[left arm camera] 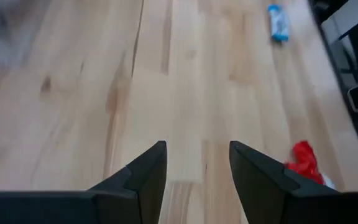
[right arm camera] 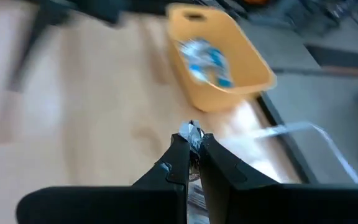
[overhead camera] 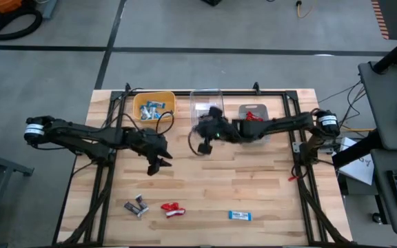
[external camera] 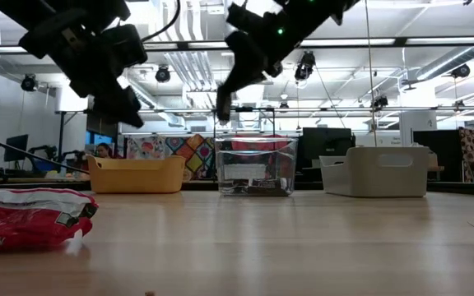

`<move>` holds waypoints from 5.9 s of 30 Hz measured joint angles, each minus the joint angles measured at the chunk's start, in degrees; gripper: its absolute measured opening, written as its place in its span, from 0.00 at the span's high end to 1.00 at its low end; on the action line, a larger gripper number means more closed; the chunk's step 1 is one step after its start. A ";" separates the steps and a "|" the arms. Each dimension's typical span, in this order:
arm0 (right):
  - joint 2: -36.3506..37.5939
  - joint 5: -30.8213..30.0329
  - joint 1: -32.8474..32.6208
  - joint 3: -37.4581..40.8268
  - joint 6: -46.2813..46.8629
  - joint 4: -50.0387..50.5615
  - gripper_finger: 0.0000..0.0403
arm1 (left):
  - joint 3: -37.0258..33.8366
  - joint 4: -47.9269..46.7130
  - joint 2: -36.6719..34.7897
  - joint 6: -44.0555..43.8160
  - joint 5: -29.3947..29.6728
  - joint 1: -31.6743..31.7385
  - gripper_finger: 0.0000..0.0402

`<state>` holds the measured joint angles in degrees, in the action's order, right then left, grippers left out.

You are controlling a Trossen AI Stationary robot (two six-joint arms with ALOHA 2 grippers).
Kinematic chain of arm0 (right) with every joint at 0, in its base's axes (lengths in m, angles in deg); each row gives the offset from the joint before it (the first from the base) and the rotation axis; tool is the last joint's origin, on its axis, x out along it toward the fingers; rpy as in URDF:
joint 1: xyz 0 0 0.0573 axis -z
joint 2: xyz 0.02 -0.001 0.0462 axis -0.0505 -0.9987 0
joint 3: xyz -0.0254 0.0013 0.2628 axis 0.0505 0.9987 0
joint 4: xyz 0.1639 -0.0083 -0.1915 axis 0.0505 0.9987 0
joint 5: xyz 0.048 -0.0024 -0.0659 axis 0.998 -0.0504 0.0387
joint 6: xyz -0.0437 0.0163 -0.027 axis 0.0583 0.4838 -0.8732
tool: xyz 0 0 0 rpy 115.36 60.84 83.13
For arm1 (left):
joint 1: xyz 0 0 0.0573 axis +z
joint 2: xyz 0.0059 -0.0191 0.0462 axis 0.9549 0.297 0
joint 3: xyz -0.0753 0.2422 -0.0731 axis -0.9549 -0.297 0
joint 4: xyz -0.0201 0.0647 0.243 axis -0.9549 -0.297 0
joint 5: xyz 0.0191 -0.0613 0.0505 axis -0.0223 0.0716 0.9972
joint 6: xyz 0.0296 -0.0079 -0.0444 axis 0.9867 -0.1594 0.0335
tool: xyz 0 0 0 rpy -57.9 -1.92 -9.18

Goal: Sort candy
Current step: Put the brown chocolate into the transparent bin, then put the red chocolate into the gray bin

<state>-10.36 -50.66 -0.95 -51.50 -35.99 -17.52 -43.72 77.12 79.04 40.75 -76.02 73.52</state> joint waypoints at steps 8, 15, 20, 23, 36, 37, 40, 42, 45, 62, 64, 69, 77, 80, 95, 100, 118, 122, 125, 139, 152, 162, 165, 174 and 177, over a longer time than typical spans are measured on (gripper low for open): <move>0.00 -0.53 11.04 -2.43 3.77 7.44 0.96 | -0.26 -5.81 0.31 -1.38 -0.04 -0.04 0.61; -1.07 -0.49 18.92 -2.13 8.26 7.14 0.94 | -0.35 -6.01 0.87 -2.82 -1.99 -1.64 0.61; -2.31 -0.51 20.57 -2.13 9.32 7.09 0.86 | -0.64 -6.12 1.07 -4.04 -1.80 -4.35 0.61; -2.82 -0.49 20.51 -2.13 9.52 7.16 0.78 | -0.66 -5.85 1.07 -4.23 1.63 -6.65 0.61; -1.76 -0.45 18.97 -2.90 10.61 7.62 0.55 | -0.66 -4.89 3.39 -4.51 9.88 -21.42 0.61; -1.63 -0.37 18.55 -2.90 10.60 7.73 0.54 | -0.66 -4.58 3.72 -4.96 10.88 -22.73 0.61; -1.06 -0.36 17.06 -2.90 10.56 7.99 0.54 | -0.66 -3.01 4.91 -6.48 12.85 -26.29 0.61; -0.54 -0.36 16.03 -2.90 10.59 8.01 0.54 | -0.66 -1.42 5.53 -7.43 13.55 -28.31 0.61; 0.03 -0.46 14.47 -2.90 10.59 8.58 0.54 | -0.66 0.94 6.79 -9.40 14.66 -30.98 0.61; 3.09 -0.97 5.92 -2.87 12.83 11.12 0.54 | -0.66 16.16 22.60 -17.30 18.22 -38.84 0.61; 3.20 -0.98 5.16 -2.87 13.14 11.54 0.54 | -0.66 16.44 24.46 -17.73 18.23 -38.90 0.61; 3.32 -1.01 3.27 -2.85 14.26 12.68 0.54 | -0.66 19.47 27.02 -17.66 18.21 -38.91 0.61; 3.32 -1.01 0.88 -2.85 15.18 13.10 0.54 | -0.57 19.78 28.02 -17.68 19.75 -39.00 0.73; 3.32 -1.01 0.14 -2.85 15.24 13.34 0.54 | -0.57 19.61 28.00 -17.66 19.97 -38.98 0.84; 3.01 10.86 -11.58 0.02 9.18 8.93 0.54 | -0.72 19.52 16.75 -4.29 24.05 -36.06 0.98; 2.99 13.05 -15.49 5.88 4.70 -8.09 0.54 | -0.70 21.95 9.57 4.84 24.09 -33.13 0.98; -3.91 18.99 -17.83 20.32 -5.11 -60.09 0.54 | -0.66 33.60 9.92 18.55 24.15 -24.53 0.98; -5.69 17.21 -17.80 19.00 -5.13 -60.05 0.54 | -0.68 34.00 10.90 18.82 24.09 -24.01 0.98; -6.29 15.55 -17.70 18.43 -5.73 -60.04 0.54 | -0.68 34.10 11.29 18.75 24.09 -24.02 0.98; -6.45 15.60 -17.41 18.57 -5.94 -59.46 0.69 | -0.68 34.86 11.19 18.40 24.04 -24.02 0.98; -6.45 15.60 -17.41 18.59 -5.92 -59.37 0.94 | -0.68 34.86 11.15 15.69 24.09 -24.02 0.90; -3.95 15.56 -16.20 18.59 -2.46 -53.44 0.94 | -0.68 31.59 10.85 14.03 25.60 -23.98 0.77; -2.76 15.50 -15.21 18.10 -0.50 -47.65 0.94 | -0.66 27.43 10.28 12.62 26.25 -23.73 0.75; 1.78 6.66 -11.98 9.82 3.66 -13.48 0.94 | -0.66 16.54 7.89 8.33 26.27 -23.45 0.74; 3.01 3.03 -10.57 4.46 7.76 4.22 0.94 | -0.66 12.81 6.65 6.91 26.43 -23.45 0.74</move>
<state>-7.35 -47.63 -11.51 -47.04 -28.23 -13.29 -44.37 89.93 85.69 47.66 -49.59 50.07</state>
